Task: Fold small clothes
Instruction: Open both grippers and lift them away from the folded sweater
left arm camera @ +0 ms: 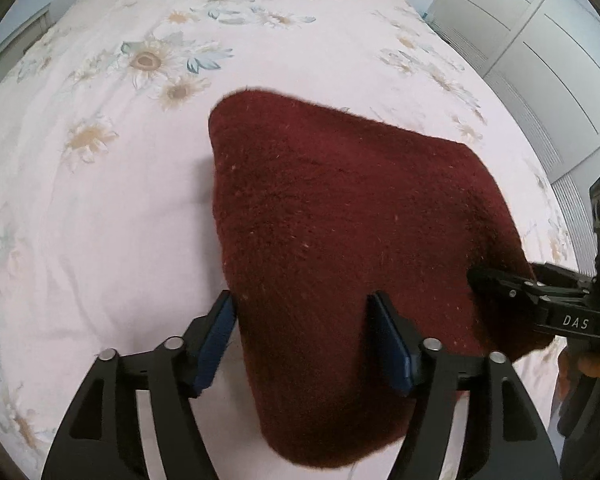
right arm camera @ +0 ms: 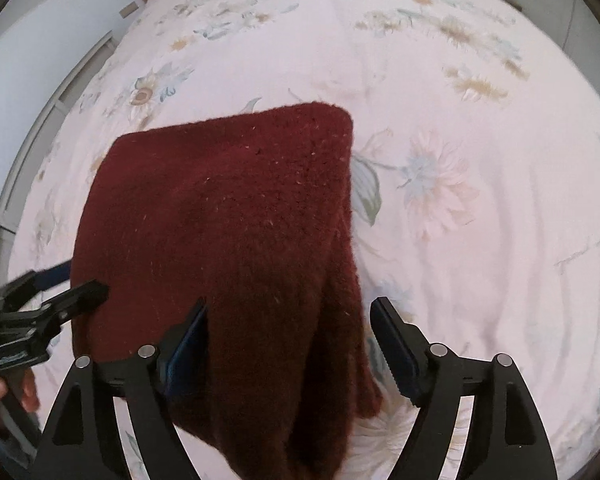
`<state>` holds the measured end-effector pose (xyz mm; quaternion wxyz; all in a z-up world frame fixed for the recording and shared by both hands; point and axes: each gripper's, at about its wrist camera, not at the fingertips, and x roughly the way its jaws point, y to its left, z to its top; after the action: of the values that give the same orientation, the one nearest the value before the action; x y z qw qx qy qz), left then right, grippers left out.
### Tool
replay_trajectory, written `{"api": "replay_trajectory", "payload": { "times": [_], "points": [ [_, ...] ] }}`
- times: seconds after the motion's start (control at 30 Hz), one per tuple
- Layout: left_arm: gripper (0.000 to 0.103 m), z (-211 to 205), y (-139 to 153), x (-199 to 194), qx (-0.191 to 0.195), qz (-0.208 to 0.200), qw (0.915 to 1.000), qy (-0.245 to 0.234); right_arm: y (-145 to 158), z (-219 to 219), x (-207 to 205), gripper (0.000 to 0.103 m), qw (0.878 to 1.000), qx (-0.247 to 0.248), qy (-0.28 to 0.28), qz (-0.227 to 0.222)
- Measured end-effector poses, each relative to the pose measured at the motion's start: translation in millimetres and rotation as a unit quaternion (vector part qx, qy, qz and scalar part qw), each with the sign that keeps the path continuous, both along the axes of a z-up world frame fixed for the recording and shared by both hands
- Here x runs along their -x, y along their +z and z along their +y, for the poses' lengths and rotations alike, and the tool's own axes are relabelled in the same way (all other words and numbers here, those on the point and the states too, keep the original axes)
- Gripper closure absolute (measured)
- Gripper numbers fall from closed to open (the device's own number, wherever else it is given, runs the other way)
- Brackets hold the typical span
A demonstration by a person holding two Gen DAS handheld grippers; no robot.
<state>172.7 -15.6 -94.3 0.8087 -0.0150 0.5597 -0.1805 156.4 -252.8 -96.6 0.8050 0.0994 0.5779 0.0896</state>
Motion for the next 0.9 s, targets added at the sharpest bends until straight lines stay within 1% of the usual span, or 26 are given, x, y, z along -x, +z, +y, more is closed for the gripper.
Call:
{"api": "replay_trajectory", "payload": {
  "times": [0.07, 0.1, 0.17, 0.2, 0.27, 0.3, 0.37, 0.43, 0.53, 0.57, 0.63, 0.77, 0.8, 0.9],
  "points": [
    [0.009, -3, 7, 0, -0.011, -0.003, 0.9999, -0.002, 3, 0, 5, 0.016, 1.000, 0.006, 0.002, -0.007],
    [0.007, -3, 11, 4, -0.015, -0.007, 0.9999, 0.000, 4, -2, 8, 0.014, 1.000, 0.010, 0.002, -0.011],
    [0.005, -1, 14, 8, -0.015, -0.012, 0.9998, 0.000, 4, -5, 14, 0.005, 1.000, 0.017, 0.003, -0.017],
    [0.001, -1, 14, 11, -0.015, -0.011, 0.9998, 0.001, 2, -5, 16, 0.000, 1.000, 0.023, 0.003, -0.019],
    [0.001, -2, 10, 15, -0.021, -0.011, 0.9997, 0.001, 0, -19, 30, 0.000, 0.999, 0.037, 0.000, -0.024],
    [0.001, -1, 9, 19, -0.030, -0.010, 0.9995, 0.000, -4, -24, 33, 0.000, 0.999, 0.038, -0.006, -0.024],
    [0.001, -1, -4, 24, -0.051, -0.009, 0.9987, -0.003, -12, -36, 38, 0.000, 0.999, 0.027, -0.018, -0.018],
    [0.001, 1, -15, 29, -0.058, -0.007, 0.9983, -0.006, -22, -46, 44, 0.000, 0.999, 0.020, -0.027, -0.015],
    [0.000, 6, -23, 38, -0.049, -0.017, 0.9986, -0.007, -37, -54, 49, 0.000, 0.999, 0.008, -0.035, -0.016],
    [0.000, 8, -27, 41, -0.043, -0.014, 0.9989, -0.006, -41, -56, 50, 0.000, 0.999, 0.001, -0.040, -0.014],
    [0.000, 8, -28, 43, -0.040, -0.016, 0.9991, -0.006, -43, -56, 52, 0.000, 0.999, -0.005, -0.048, -0.016],
    [0.001, 8, -20, 47, -0.041, -0.038, 0.9984, -0.013, -27, -50, 57, 0.000, 0.998, 0.017, -0.046, -0.033],
    [0.001, 9, -18, 47, -0.040, -0.041, 0.9983, -0.009, -18, -48, 59, 0.000, 0.998, 0.022, -0.046, -0.040],
    [0.001, 11, 0, 61, -0.051, -0.054, 0.9972, 0.004, 7, -44, 68, 0.000, 0.996, 0.032, -0.047, -0.064]
  ]
}}
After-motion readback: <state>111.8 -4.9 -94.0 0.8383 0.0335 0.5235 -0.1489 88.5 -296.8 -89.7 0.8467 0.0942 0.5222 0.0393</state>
